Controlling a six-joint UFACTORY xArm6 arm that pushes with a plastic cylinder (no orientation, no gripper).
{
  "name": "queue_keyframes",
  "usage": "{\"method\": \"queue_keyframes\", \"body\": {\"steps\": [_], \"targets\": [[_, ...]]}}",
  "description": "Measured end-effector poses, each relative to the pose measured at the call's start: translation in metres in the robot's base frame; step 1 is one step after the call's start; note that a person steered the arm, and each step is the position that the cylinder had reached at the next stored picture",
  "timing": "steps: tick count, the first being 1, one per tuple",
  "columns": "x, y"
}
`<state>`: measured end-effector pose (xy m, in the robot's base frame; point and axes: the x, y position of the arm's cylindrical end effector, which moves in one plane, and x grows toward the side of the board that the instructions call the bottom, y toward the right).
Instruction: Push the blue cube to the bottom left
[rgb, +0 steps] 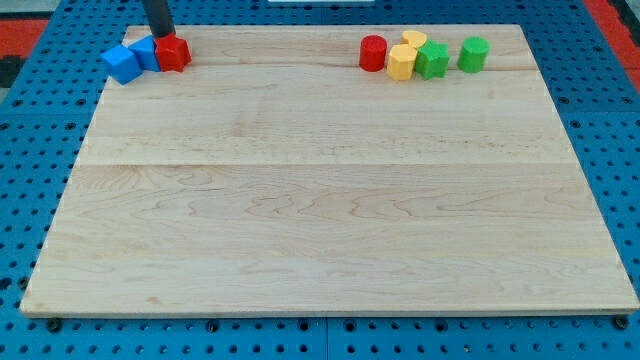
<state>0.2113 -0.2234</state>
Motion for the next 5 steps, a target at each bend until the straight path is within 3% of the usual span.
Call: {"method": "queue_keyframes", "body": {"steps": [3,5], "targets": [[0.039,-0.006],[0.015,-0.055]]}}
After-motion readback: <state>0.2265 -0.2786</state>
